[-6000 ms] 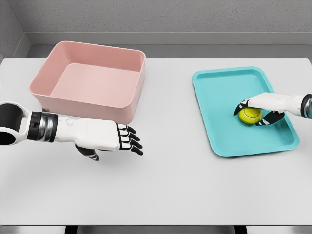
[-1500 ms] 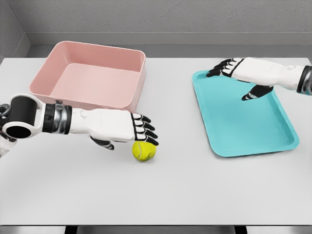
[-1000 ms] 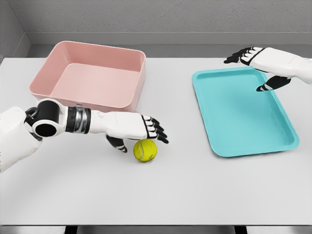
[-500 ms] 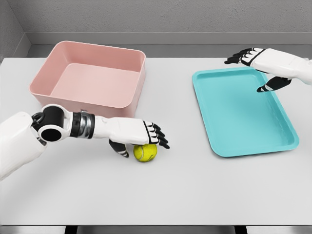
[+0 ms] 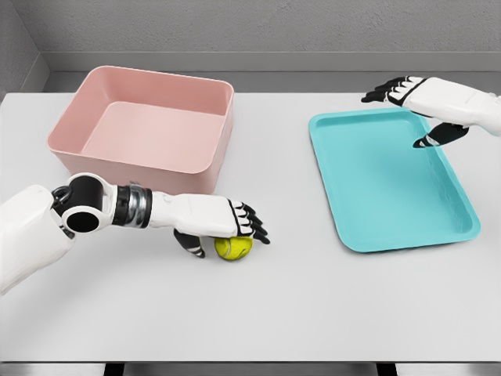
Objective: Put the tennis from the blue tray into the pink basket with both arms
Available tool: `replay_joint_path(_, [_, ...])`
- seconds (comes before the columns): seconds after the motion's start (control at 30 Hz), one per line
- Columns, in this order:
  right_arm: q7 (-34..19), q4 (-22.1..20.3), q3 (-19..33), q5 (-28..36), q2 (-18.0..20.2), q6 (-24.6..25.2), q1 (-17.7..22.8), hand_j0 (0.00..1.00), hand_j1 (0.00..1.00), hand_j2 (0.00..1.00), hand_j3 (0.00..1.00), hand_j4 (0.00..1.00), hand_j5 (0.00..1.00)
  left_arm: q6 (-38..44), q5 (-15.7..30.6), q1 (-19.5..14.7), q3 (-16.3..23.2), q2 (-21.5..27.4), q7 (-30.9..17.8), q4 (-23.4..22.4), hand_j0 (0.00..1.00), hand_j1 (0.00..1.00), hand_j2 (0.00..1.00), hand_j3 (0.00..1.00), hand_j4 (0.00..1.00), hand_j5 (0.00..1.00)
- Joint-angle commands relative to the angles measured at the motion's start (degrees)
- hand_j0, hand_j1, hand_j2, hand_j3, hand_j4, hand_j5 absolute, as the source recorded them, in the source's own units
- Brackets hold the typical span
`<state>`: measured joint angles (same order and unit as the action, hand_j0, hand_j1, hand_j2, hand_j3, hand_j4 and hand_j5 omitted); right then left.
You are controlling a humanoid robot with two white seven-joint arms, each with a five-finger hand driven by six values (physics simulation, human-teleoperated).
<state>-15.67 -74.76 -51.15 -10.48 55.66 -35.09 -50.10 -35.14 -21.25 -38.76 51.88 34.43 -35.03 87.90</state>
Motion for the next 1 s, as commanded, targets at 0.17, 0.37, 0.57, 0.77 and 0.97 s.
replay_joint_path(0.17, [0.0,0.0,0.1,0.4,0.1,0.1,0.0,1.00,1.00,1.00,1.00,1.00,1.00,0.1,0.3,0.1,0.0,0.1,0.0,0.0,0.67,0.67,0.67,0.67,0.67,0.67])
replay_joint_path(0.37, [0.0,0.0,0.1,0.4,0.1,0.1,-0.1,1.00,1.00,1.00,1.00,1.00,1.00,0.1,0.7,0.1,0.0,0.1,0.0,0.0,0.39,0.39,0.39,0.39,0.39,0.39])
replay_joint_path(0.57, [0.0,0.0,0.1,0.4,0.1,0.1,-0.1,1.00,1.00,1.00,1.00,1.00,1.00,0.1,1.4,-0.1,-0.6,1.3,0.0,2.4,0.36,0.36,0.36,0.36,0.36,0.36])
replay_joint_path(0.77, [0.0,0.0,0.1,0.4,0.1,0.1,-0.1,1.00,1.00,1.00,1.00,1.00,1.00,0.1,5.6,-3.2,-0.9,3.8,0.0,5.4,0.36,0.36,0.36,0.36,0.36,0.36])
replay_joint_path(0.97, [0.0,0.0,0.1,0.4,0.1,0.1,-0.1,1.00,1.00,1.00,1.00,1.00,1.00,0.1,9.3,-8.0,-0.9,6.2,0.0,5.4,0.36,0.36,0.36,0.36,0.36,0.36])
